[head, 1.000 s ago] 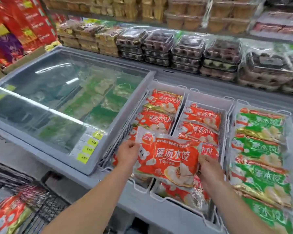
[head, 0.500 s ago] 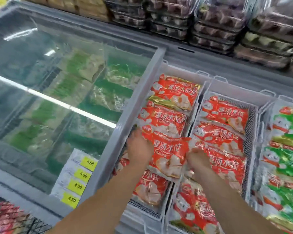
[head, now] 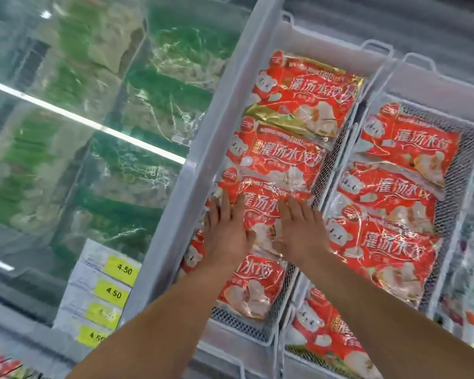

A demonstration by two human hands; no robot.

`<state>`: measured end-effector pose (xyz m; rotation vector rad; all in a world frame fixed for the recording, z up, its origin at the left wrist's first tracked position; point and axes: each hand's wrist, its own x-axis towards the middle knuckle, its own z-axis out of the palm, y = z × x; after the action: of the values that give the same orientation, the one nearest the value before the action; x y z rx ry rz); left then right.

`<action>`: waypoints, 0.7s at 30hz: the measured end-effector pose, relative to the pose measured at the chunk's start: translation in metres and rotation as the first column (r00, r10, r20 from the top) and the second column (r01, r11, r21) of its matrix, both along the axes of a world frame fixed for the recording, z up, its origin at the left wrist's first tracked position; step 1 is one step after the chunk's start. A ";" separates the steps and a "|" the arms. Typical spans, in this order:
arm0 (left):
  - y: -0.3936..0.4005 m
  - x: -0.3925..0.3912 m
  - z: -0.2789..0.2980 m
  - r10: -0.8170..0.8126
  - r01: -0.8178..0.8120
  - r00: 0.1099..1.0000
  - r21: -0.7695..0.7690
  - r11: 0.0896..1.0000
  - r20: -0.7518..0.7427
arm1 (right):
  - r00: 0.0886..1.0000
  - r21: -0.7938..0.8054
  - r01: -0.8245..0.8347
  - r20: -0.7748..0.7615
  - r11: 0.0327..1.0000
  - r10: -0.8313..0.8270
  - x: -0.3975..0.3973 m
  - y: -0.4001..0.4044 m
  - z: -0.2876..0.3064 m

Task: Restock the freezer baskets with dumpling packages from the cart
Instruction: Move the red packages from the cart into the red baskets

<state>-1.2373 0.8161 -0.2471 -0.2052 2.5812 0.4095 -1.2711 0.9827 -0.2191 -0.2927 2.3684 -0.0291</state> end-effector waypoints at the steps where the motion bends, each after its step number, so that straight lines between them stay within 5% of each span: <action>1: 0.000 0.000 0.000 -0.006 0.006 1.000 0.005 1.000 -0.018 | 1.000 0.026 -0.007 0.016 1.000 0.007 -0.001 0.000 -0.001; 14: 0.003 0.001 0.036 0.015 -0.015 0.997 0.008 1.000 0.075 | 0.994 -0.087 0.031 -0.103 0.996 -0.040 0.017 0.024 0.043; 21: 0.026 0.045 0.102 -0.003 0.007 0.998 0.062 0.998 -0.067 | 0.962 -0.128 0.057 -0.259 0.990 -0.089 0.069 0.054 0.120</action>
<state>-1.1925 0.8426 -0.1449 -0.1659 2.6297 0.5021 -1.2025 1.0363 -0.0993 -0.2809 2.6481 -0.1779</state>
